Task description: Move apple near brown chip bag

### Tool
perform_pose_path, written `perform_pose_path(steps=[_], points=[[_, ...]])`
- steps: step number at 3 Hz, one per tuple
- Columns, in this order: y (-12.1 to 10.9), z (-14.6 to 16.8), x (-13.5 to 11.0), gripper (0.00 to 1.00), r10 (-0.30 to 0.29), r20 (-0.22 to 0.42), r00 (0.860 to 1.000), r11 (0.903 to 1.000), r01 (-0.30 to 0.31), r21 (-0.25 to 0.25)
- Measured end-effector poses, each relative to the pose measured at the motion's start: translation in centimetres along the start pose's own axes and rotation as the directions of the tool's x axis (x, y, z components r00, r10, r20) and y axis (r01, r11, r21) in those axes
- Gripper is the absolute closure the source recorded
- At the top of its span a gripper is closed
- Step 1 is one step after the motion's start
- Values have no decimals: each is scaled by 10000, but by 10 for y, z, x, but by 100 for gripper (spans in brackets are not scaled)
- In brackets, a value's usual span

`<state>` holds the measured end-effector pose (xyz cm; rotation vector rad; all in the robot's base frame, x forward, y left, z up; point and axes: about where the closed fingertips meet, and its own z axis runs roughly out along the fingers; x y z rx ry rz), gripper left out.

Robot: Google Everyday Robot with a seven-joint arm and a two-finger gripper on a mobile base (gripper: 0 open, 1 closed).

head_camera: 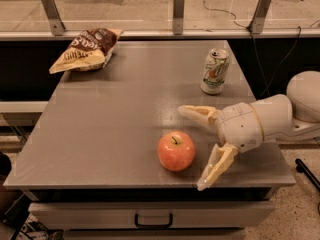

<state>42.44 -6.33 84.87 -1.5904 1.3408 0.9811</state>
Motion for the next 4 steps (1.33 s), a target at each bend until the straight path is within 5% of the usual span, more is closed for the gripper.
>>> perform_pose_path(steps=[1,4], points=[[2,6,3,15,-13,60,10000,10000,13,-38],[5,16,-2,86,-257,-225,9994,9992,249,-324]])
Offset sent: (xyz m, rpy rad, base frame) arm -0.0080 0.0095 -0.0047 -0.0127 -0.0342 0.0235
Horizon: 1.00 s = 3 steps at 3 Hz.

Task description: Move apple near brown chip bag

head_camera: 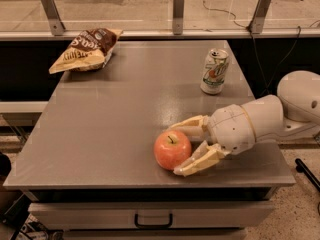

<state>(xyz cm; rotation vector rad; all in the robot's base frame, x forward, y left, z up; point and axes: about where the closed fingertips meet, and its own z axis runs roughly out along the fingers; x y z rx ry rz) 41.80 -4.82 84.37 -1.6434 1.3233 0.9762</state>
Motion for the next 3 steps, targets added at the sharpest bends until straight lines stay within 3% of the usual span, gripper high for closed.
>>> perform_pose_path(steps=[1,2,3], points=[[0,2,-1,100,-21,-3,10000,10000,21,-33],[0,1,-1,100,-21,-4,10000,10000,21,-32],[-20,-13,-31,100,-7,-290,9996,9998,14,215]])
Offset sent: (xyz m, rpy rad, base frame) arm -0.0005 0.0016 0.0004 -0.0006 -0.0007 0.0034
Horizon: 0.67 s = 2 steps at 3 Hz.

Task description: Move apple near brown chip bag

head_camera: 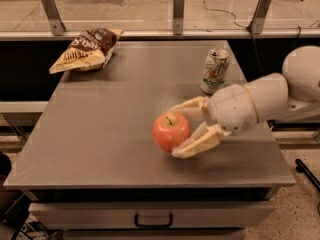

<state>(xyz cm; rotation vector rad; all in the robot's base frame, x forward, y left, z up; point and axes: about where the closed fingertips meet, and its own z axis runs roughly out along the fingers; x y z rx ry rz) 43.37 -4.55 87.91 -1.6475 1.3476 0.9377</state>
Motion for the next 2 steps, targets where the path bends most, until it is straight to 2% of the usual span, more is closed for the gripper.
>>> perform_pose_path(steps=[2], points=[[-69,-36,-75,100,-95,-583,9983,9985,126,536]])
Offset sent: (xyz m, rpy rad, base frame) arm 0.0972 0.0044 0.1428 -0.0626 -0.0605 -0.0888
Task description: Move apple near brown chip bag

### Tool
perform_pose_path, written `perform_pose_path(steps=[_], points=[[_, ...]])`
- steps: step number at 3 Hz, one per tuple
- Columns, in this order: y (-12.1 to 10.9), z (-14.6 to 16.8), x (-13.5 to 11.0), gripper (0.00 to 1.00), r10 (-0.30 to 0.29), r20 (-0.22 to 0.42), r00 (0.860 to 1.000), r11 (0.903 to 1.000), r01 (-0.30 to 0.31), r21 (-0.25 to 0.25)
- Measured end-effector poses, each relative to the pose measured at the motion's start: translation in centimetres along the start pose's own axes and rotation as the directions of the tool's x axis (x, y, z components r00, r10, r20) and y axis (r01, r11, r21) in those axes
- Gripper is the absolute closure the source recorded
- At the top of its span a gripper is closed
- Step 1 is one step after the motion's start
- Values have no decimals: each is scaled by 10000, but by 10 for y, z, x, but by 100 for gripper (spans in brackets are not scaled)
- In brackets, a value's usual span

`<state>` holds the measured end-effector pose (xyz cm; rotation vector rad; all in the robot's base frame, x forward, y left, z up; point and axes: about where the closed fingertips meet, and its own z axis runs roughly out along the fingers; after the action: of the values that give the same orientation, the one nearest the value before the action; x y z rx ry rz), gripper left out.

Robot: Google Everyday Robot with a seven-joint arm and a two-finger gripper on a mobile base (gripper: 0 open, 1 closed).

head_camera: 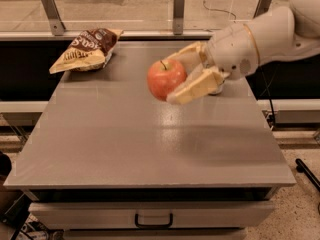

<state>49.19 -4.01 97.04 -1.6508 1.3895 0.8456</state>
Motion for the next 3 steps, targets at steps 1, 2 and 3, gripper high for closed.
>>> perform_pose_path(steps=[1,2,3], points=[[-35,-10,-22,100,-42,46,10000,9974,39,714],[-66,-17,-34,100,-165,68,9998,9836,150,1797],[-99,-27,-45,100,-309,-23,9995,9520,301,3047]])
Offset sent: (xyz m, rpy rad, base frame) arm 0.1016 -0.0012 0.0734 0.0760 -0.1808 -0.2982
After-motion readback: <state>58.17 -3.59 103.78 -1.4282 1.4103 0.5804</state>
